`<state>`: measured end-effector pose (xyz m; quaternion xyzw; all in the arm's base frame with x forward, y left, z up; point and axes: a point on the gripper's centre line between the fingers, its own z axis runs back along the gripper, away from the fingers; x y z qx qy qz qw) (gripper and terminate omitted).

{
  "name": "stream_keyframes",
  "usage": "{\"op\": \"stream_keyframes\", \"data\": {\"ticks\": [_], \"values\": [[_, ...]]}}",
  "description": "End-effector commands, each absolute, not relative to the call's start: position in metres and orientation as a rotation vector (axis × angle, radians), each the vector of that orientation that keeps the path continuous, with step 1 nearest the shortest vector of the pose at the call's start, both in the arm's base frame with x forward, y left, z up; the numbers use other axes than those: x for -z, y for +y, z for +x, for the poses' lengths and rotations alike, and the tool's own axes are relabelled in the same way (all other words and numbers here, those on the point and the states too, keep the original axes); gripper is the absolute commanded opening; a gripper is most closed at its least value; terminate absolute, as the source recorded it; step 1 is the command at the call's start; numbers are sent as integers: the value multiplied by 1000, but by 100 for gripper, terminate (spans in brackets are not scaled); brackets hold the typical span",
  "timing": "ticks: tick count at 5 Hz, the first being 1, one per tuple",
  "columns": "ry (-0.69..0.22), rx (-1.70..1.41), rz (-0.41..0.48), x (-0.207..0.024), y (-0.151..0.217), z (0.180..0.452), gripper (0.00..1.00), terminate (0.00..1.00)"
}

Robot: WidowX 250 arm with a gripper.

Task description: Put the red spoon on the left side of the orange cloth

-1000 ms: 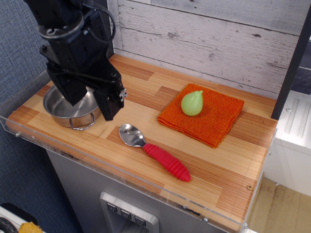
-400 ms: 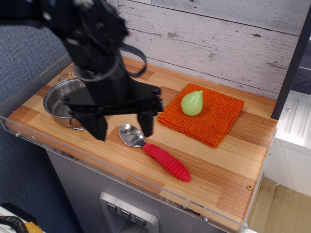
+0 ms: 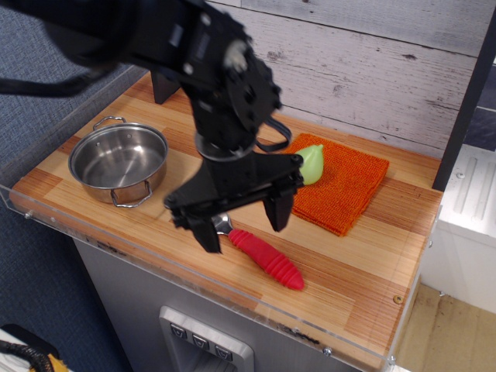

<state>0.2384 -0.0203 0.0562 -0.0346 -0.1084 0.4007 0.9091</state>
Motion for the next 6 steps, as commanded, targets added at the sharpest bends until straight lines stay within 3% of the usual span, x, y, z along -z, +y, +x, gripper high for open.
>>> {"op": "stream_keyframes", "data": {"ticks": [1,3,5,6], "values": [[-227,-921,-95,-41,-26,261,100,0],[-248,-982,-125,-29,-24,261,100,0],[-181,-1025,-138,-19,-20,258,100,0],[-169,-1078,-144,-14,-21,255,0,0]]}}
